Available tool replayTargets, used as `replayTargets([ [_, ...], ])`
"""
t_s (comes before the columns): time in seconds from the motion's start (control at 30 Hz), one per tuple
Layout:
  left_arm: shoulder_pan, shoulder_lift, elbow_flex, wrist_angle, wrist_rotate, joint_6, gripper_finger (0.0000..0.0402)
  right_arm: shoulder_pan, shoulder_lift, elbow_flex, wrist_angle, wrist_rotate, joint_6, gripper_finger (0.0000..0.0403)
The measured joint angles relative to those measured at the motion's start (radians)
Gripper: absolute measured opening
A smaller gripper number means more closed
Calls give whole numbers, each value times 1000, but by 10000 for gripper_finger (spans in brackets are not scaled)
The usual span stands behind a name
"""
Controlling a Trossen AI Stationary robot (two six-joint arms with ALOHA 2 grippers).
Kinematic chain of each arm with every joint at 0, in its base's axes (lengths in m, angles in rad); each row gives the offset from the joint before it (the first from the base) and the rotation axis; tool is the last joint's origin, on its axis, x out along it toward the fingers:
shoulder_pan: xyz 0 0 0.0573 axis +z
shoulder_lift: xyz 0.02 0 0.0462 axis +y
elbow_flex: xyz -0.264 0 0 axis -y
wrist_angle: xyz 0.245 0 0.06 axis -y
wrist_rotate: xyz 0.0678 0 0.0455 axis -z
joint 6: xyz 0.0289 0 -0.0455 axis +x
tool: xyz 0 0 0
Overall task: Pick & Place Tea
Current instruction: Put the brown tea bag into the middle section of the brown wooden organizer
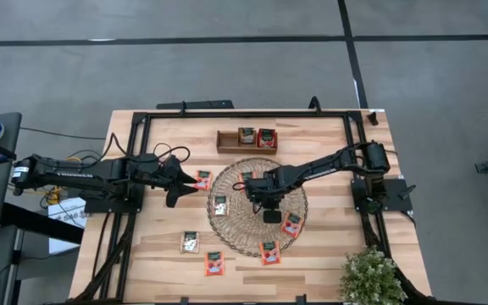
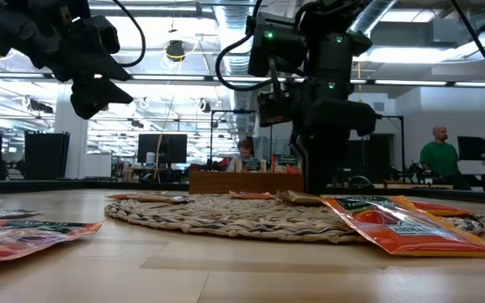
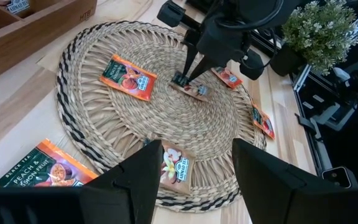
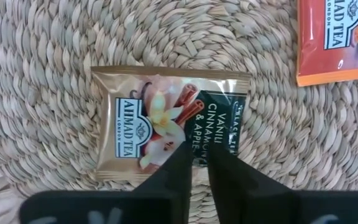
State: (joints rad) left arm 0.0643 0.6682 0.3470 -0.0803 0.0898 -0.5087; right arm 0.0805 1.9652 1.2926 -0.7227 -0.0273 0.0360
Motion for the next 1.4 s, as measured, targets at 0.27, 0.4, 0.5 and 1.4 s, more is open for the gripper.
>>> replayTargets([
  [0.27,0,0,0,0,0,0,188,14,0,0,-3,-3,-2,6],
  [0.4,0,0,0,0,0,-1,188,18,-13,8,-48,-34,1,23],
  [0.5,0,0,0,0,0,0,188,18,-23,38,-101,-35,-1,40],
  [1.4,0,0,0,0,0,2,188,-44,-12,37,-99,-75,-63,131],
])
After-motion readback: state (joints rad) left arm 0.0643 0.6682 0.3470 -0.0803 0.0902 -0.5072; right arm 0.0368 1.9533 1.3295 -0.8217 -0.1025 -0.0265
